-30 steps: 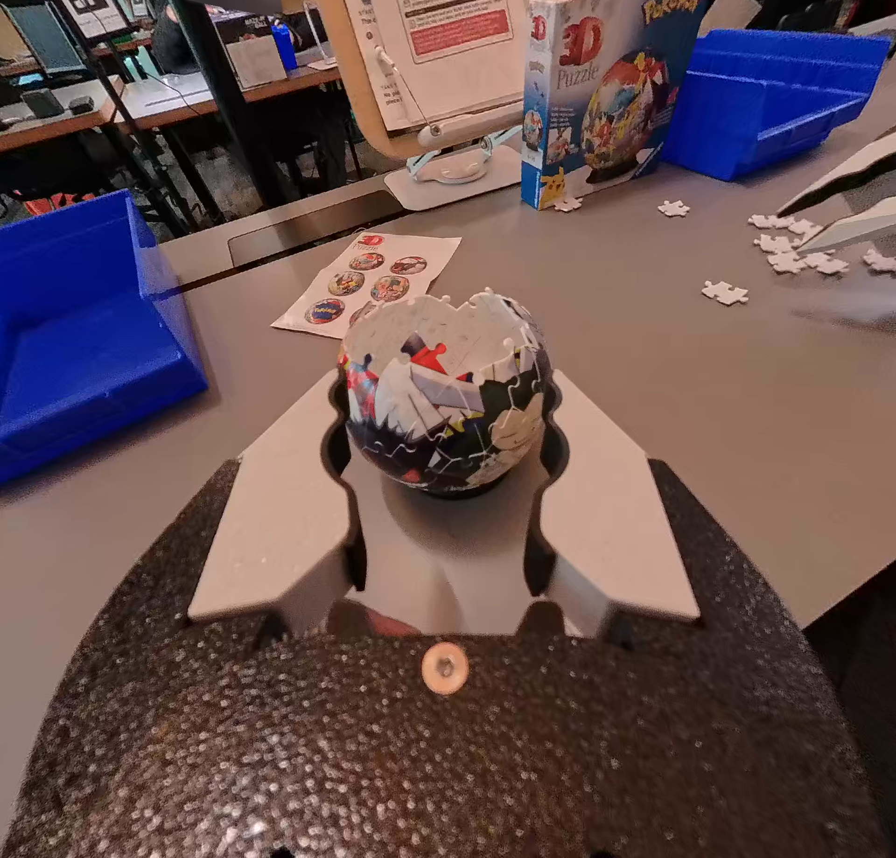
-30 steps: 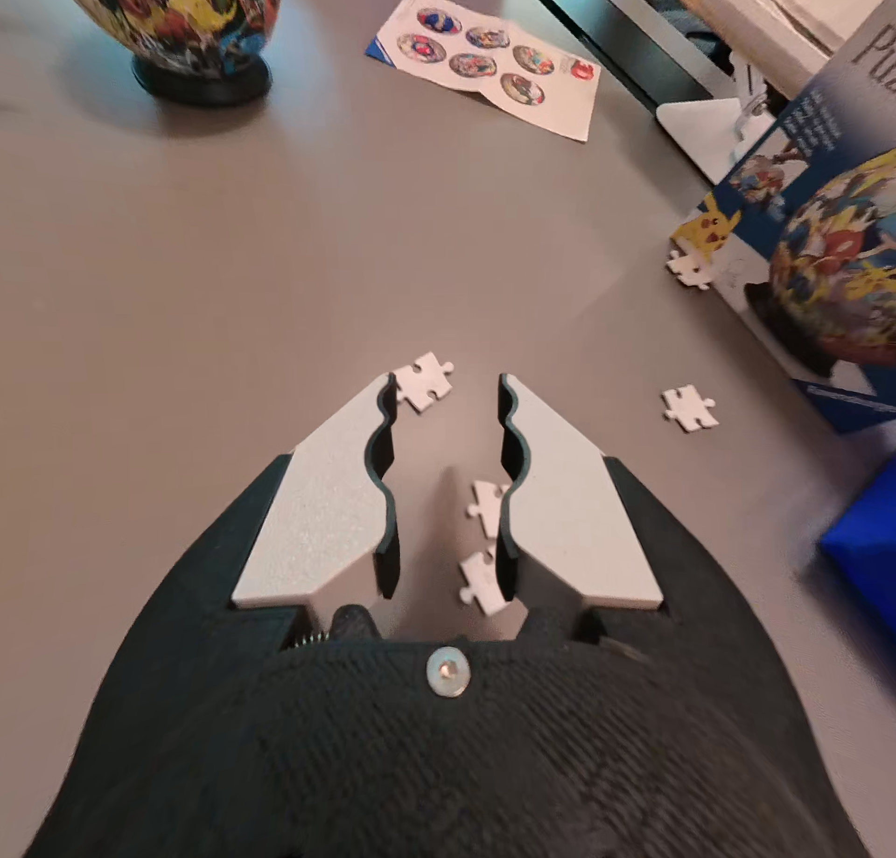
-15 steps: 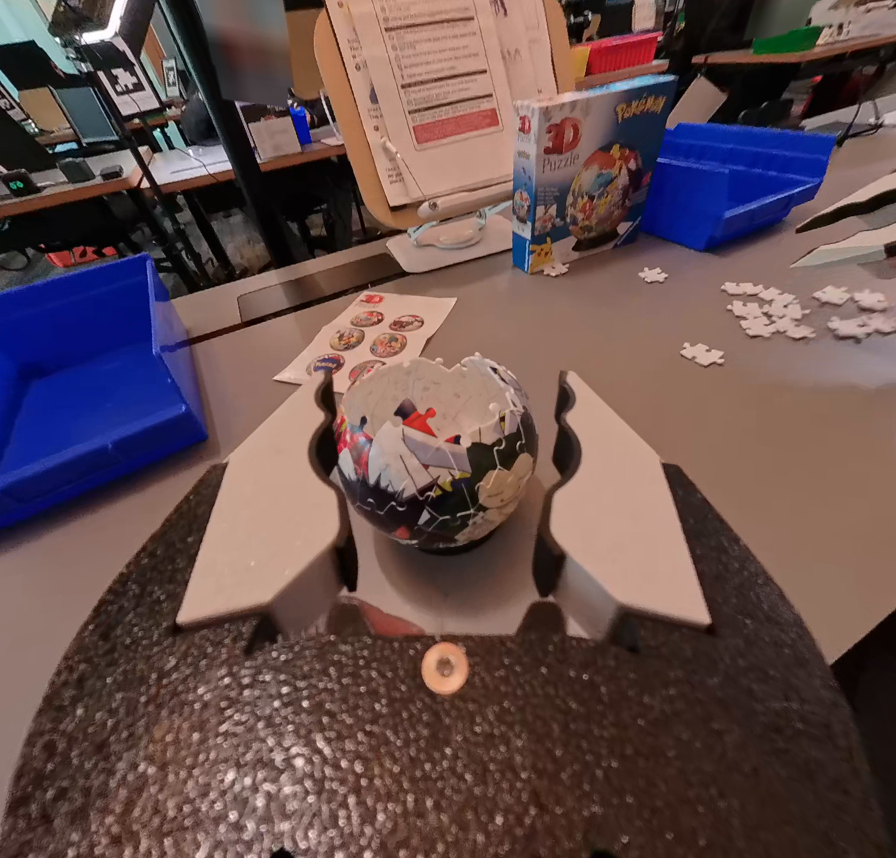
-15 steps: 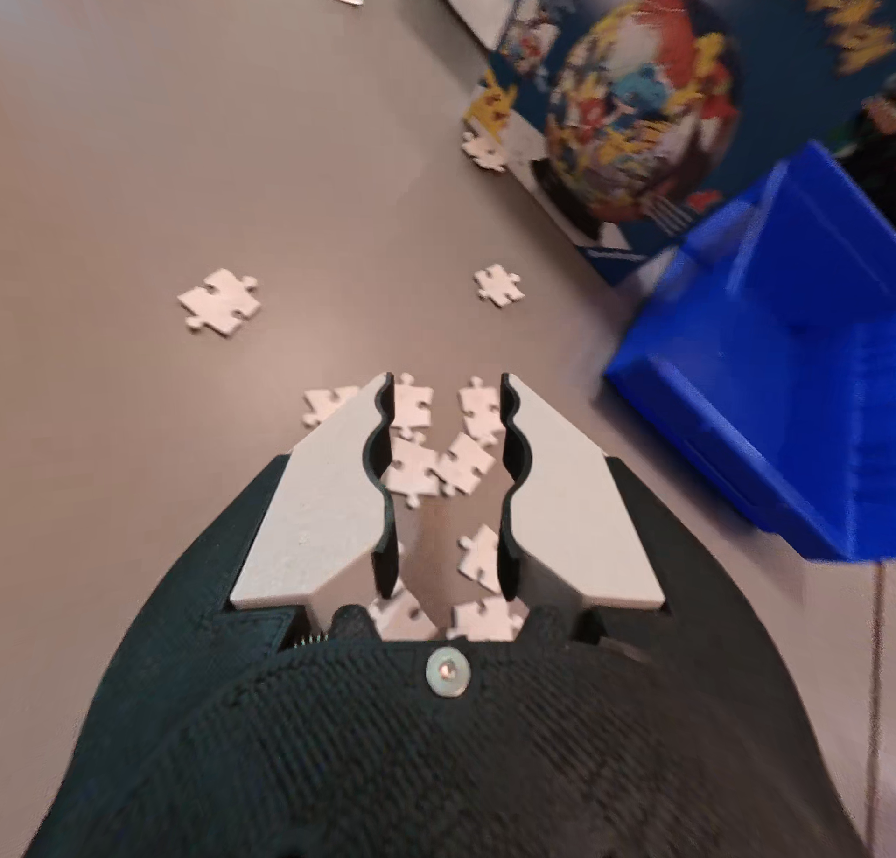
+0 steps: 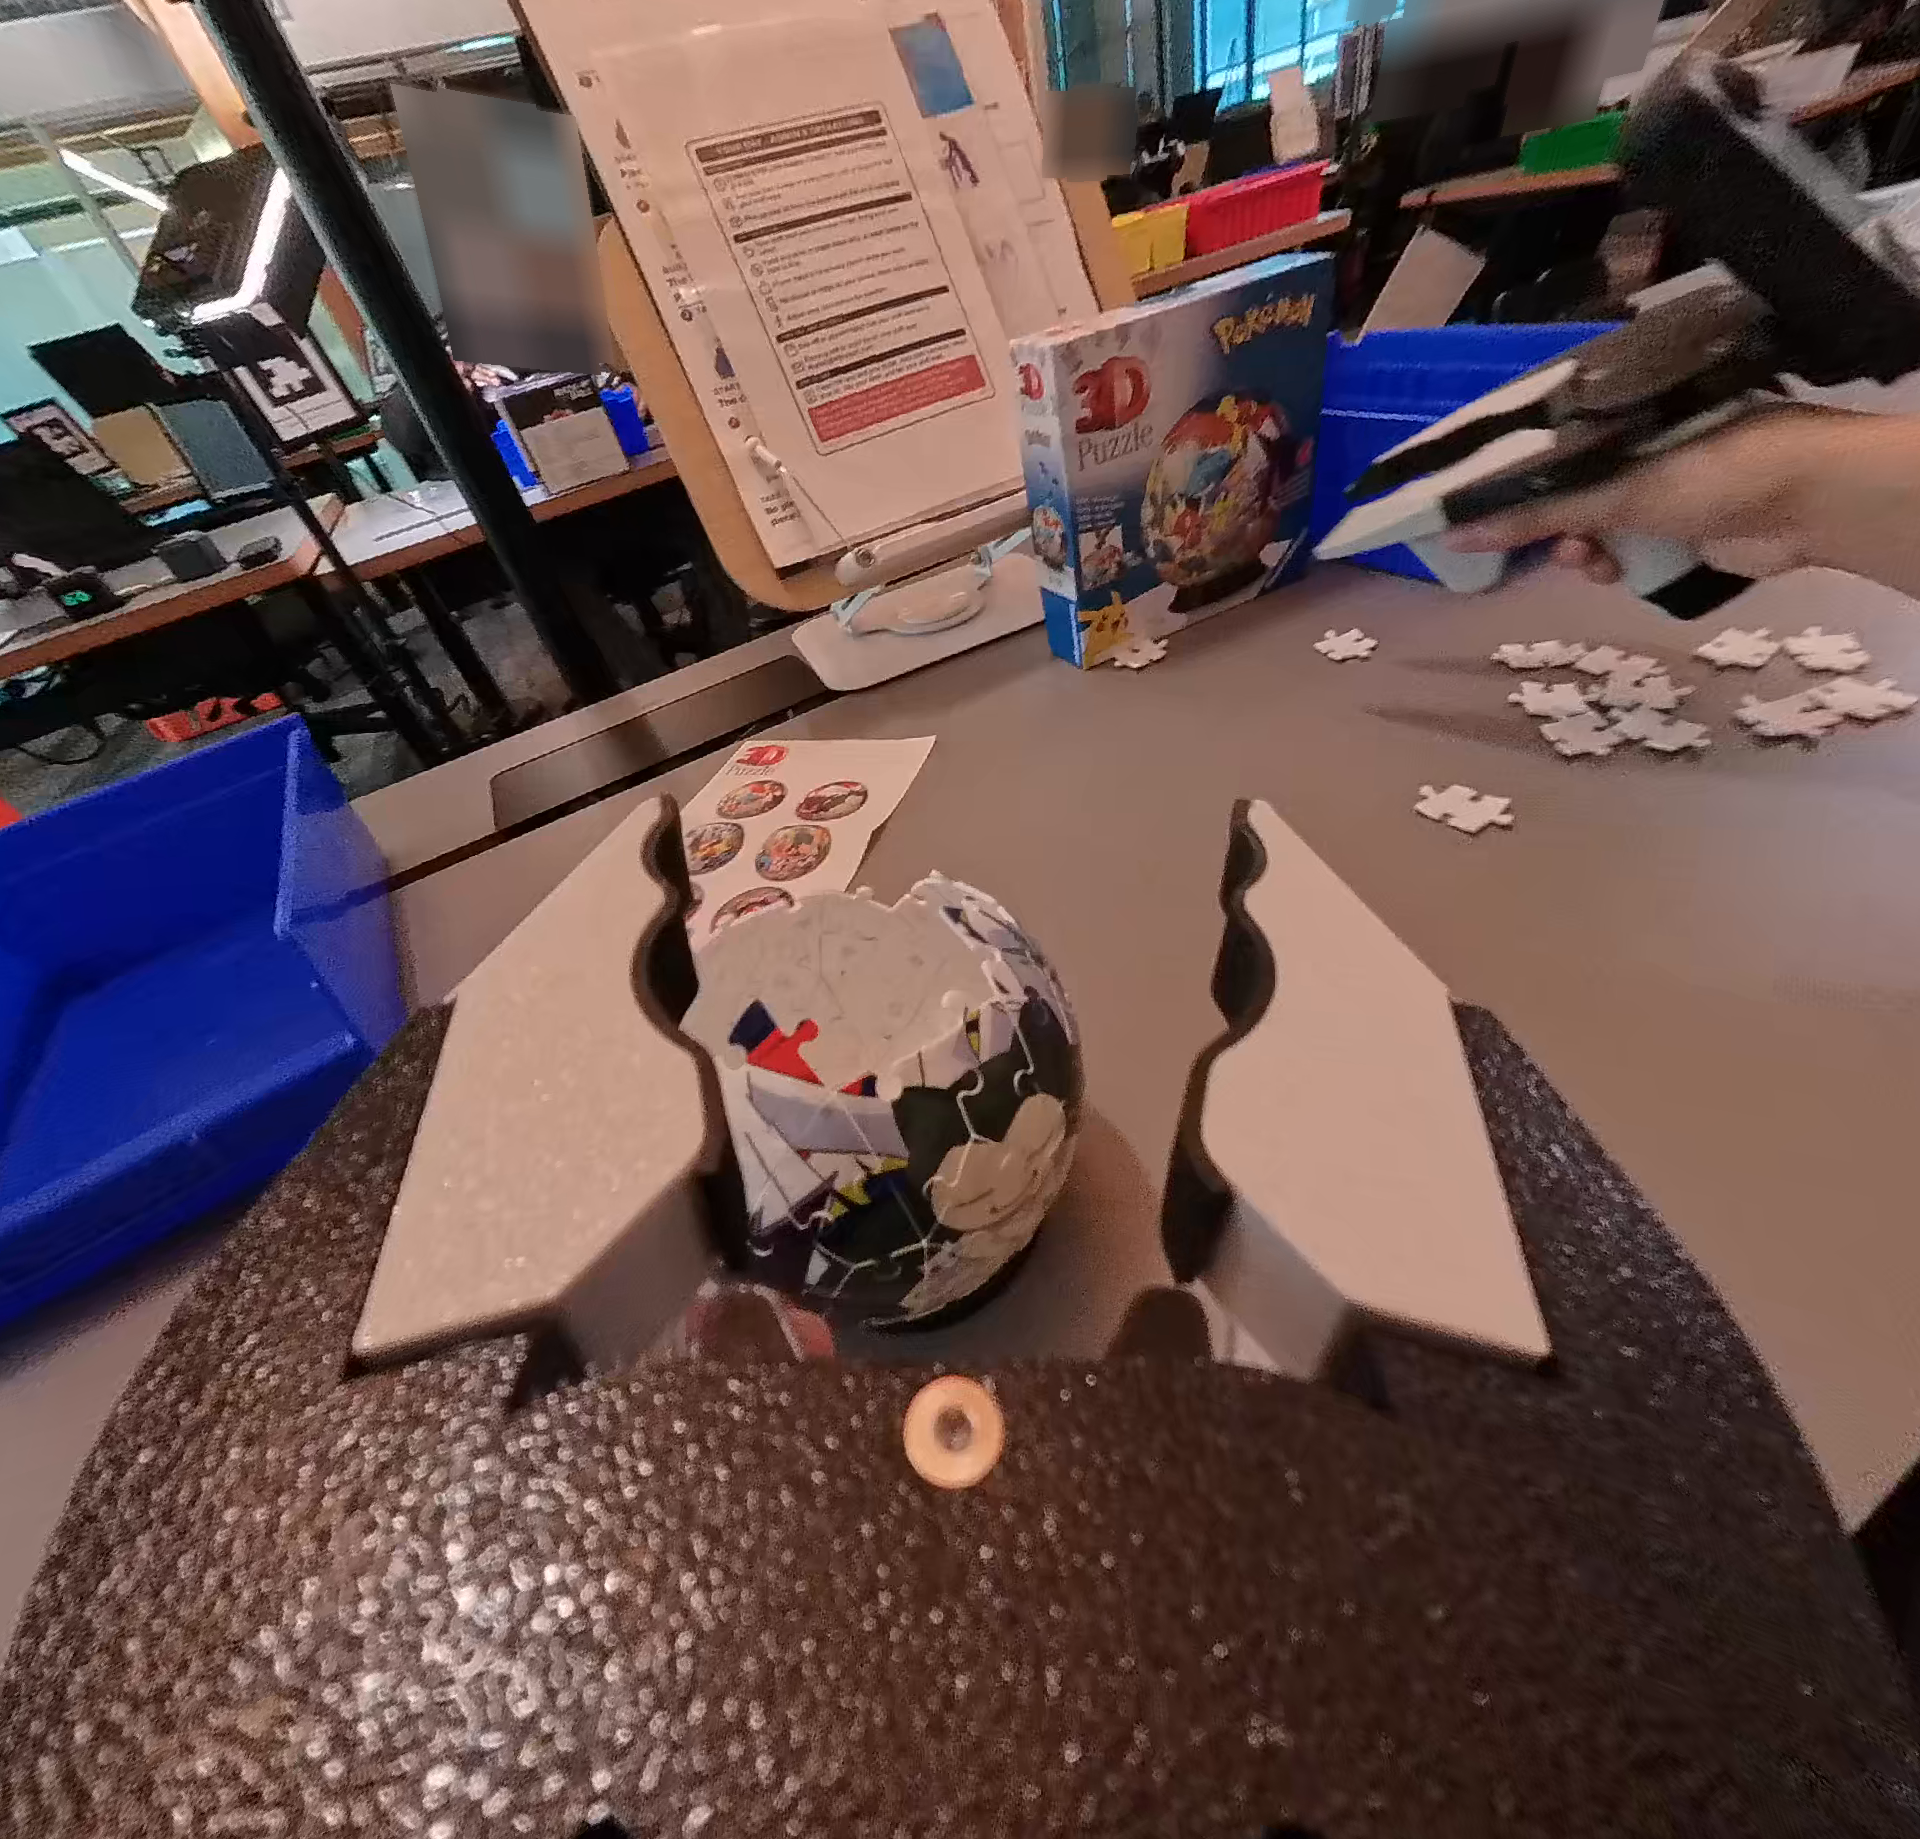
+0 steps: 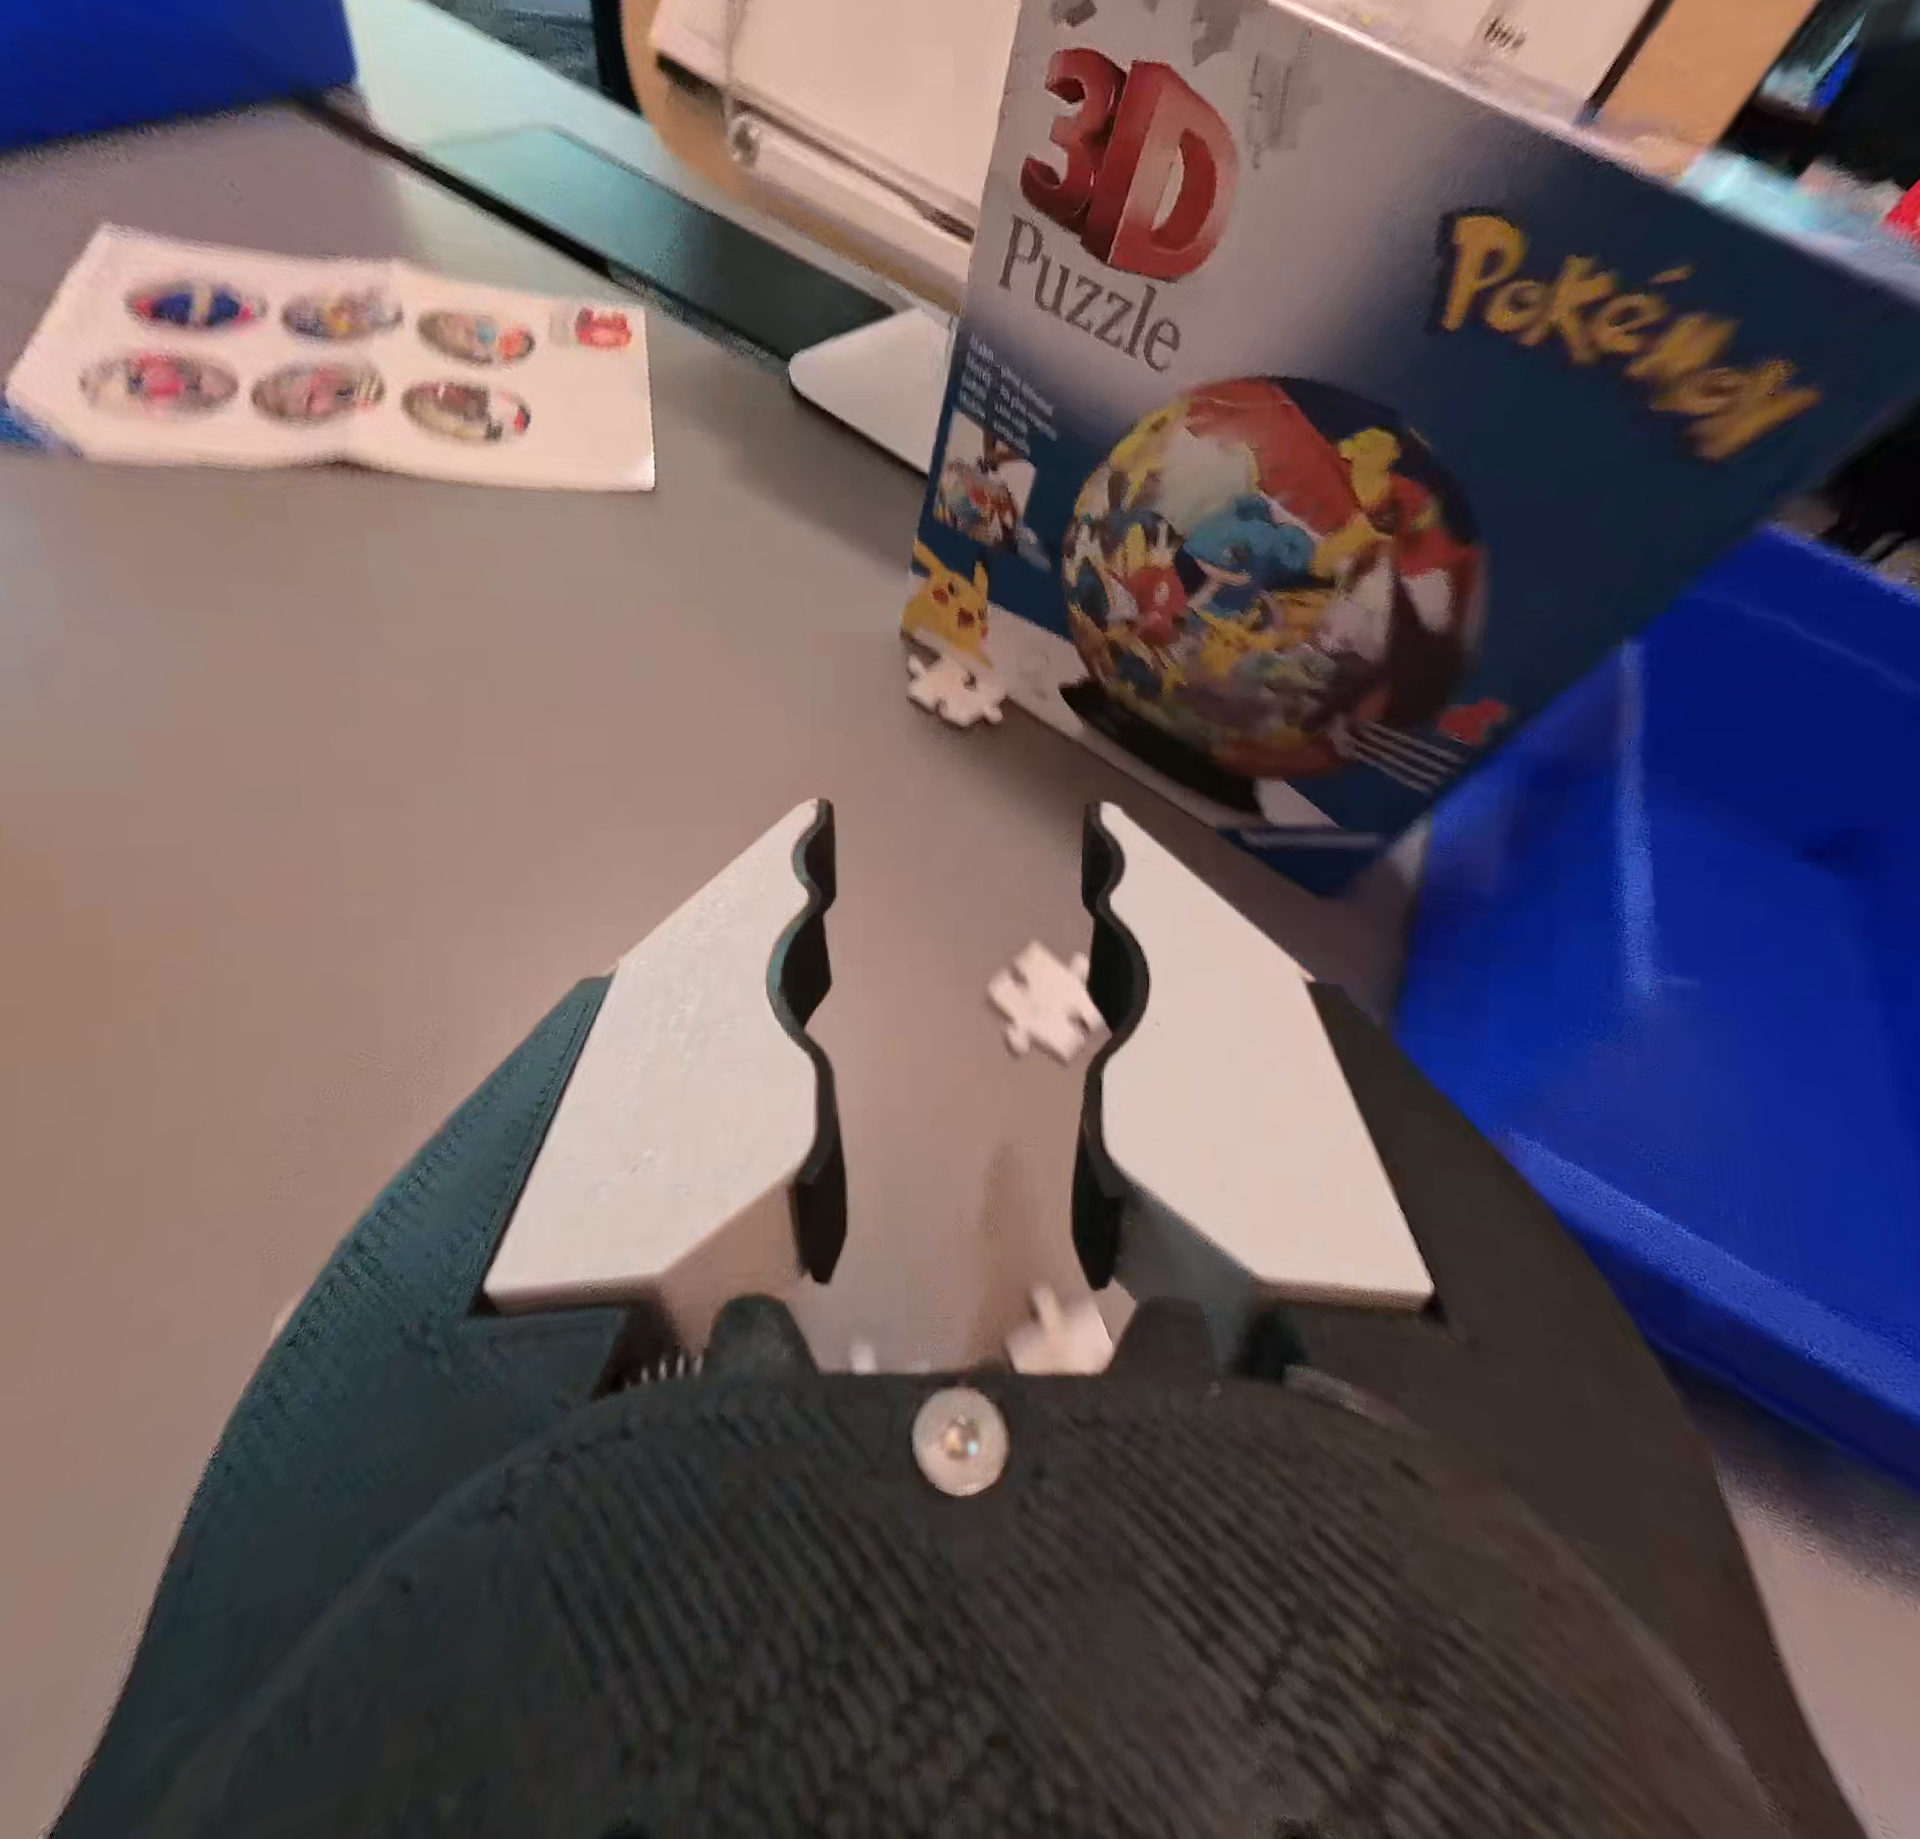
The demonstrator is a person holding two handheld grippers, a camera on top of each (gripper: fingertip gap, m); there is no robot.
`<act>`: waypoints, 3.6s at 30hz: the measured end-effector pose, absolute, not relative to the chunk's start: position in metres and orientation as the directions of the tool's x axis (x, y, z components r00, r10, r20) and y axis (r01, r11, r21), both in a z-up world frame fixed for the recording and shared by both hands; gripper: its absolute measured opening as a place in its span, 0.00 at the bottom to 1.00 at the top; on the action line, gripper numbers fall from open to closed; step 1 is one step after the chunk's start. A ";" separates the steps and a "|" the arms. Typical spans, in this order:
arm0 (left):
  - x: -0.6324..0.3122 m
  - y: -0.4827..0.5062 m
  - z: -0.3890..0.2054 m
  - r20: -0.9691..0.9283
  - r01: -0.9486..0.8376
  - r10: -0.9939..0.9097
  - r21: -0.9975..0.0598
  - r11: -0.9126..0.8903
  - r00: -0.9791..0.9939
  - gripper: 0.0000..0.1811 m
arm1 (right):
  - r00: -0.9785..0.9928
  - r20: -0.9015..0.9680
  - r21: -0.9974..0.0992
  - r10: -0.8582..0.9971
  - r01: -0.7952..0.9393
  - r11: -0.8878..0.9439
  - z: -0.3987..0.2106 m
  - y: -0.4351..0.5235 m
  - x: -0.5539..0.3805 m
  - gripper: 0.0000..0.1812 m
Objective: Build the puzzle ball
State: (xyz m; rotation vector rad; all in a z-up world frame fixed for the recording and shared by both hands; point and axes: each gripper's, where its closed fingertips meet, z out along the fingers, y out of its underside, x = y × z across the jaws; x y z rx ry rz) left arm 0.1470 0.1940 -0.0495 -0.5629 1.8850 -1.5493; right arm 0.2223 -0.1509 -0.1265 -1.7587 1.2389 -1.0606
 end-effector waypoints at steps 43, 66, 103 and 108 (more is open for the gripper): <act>0.170 0.256 -0.080 -0.101 -0.089 -0.729 -0.972 0.217 -0.677 0.49 | 0.404 0.179 -0.904 -0.897 -0.293 -0.312 -0.141 -0.040 0.246 0.00; 0.069 0.108 -0.036 0.497 -0.499 -0.214 -0.865 -0.049 -0.841 0.19 | -0.381 0.925 0.120 -0.011 0.318 -0.941 -0.031 0.115 0.071 0.00; 0.068 0.160 -0.070 0.149 -0.223 -0.252 -0.929 0.297 -0.956 0.00 | 0.945 0.275 -0.862 -0.176 0.161 -0.481 -0.028 0.155 0.072 0.11; 0.069 0.164 -0.077 0.059 -0.163 -0.277 -0.914 0.372 -0.959 0.00 | 0.964 0.261 -0.797 -0.059 0.180 -0.576 -0.052 0.171 0.069 0.03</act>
